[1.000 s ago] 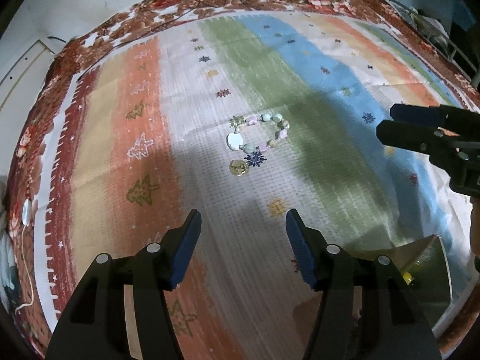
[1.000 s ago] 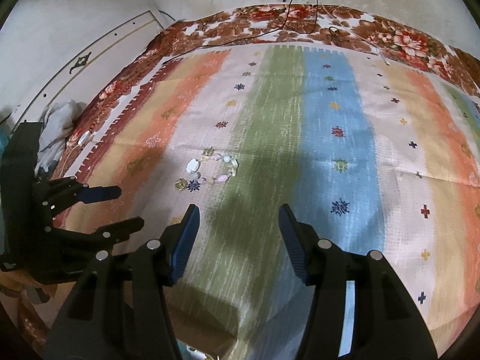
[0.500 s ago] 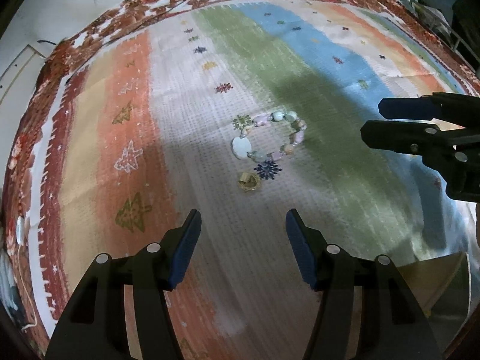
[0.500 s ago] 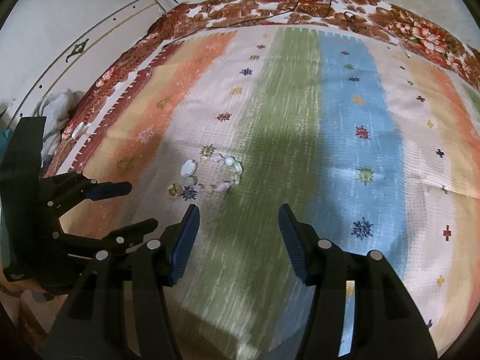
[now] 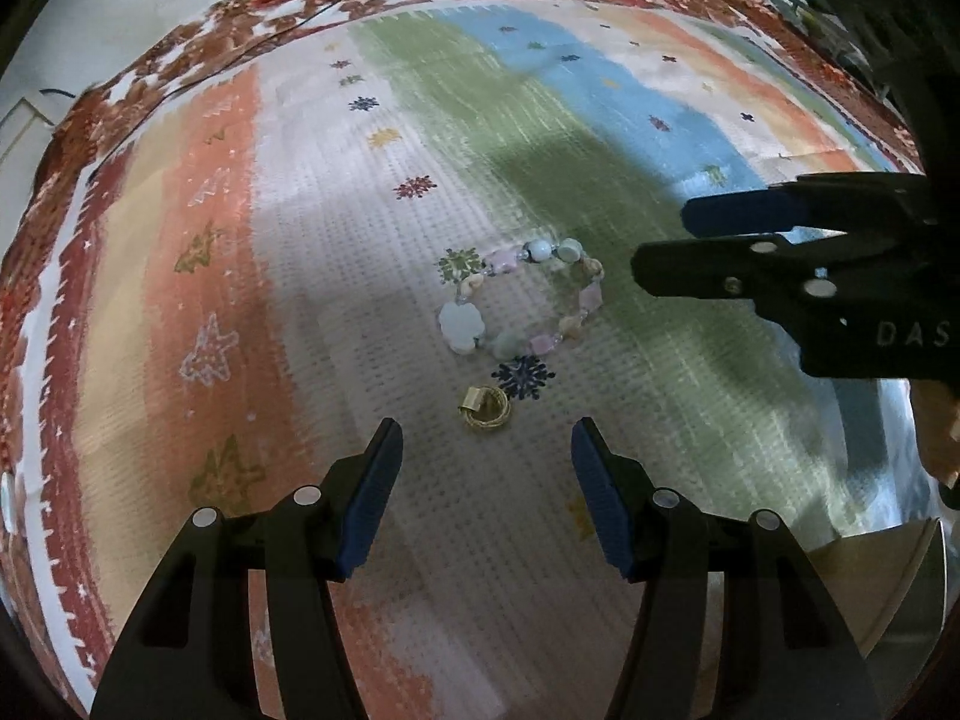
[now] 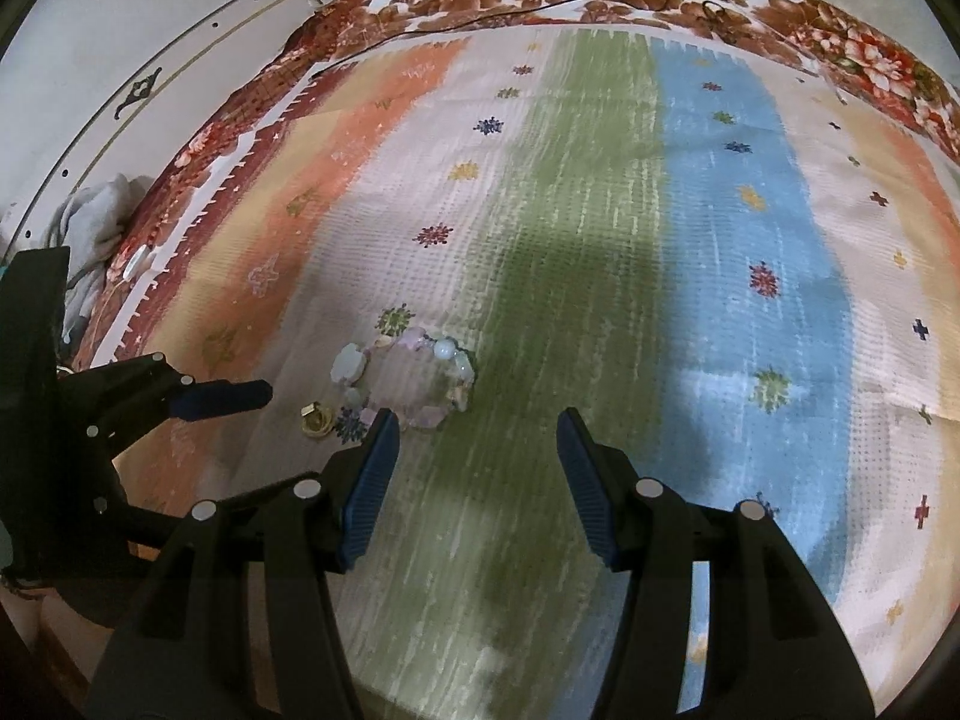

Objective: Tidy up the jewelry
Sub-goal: 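Move left tool toward gold coin pendant while right tool approaches charm bracelet, then close left tool on gold coin pendant while right tool grasps charm bracelet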

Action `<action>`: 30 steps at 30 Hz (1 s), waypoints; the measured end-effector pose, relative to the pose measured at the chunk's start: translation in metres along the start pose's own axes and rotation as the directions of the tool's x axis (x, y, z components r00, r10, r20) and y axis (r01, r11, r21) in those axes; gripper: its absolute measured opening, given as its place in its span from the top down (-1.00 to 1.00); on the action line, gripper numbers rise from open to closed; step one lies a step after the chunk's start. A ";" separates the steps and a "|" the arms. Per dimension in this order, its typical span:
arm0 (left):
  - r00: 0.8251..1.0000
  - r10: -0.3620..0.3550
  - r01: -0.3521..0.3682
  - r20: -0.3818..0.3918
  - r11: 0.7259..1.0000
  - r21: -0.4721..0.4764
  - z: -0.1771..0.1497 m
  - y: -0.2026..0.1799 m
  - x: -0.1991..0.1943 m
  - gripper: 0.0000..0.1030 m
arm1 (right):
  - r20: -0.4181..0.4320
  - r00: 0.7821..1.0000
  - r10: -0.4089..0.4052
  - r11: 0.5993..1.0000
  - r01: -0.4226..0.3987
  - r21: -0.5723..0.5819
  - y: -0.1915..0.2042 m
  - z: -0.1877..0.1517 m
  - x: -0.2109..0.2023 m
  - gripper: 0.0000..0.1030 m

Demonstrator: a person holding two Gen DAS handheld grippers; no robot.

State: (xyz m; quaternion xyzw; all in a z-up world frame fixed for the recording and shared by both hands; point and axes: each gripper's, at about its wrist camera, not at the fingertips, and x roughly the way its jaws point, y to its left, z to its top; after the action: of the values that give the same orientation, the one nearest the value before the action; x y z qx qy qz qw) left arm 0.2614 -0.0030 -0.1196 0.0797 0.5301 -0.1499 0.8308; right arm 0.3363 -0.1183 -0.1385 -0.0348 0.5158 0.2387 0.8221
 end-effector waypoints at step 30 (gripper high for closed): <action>0.998 -0.061 0.060 0.017 0.996 0.063 0.000 0.001 0.014 0.30 | -0.094 0.993 -0.075 0.994 0.067 -0.085 0.009 0.027 0.053 -0.11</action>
State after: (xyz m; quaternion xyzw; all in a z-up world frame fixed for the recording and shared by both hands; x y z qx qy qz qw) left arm 0.2673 -0.0046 -0.1321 0.0880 0.5193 -0.1921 0.8281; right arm 0.3735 -0.0835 -0.1703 -0.0980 0.5434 0.2282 0.8019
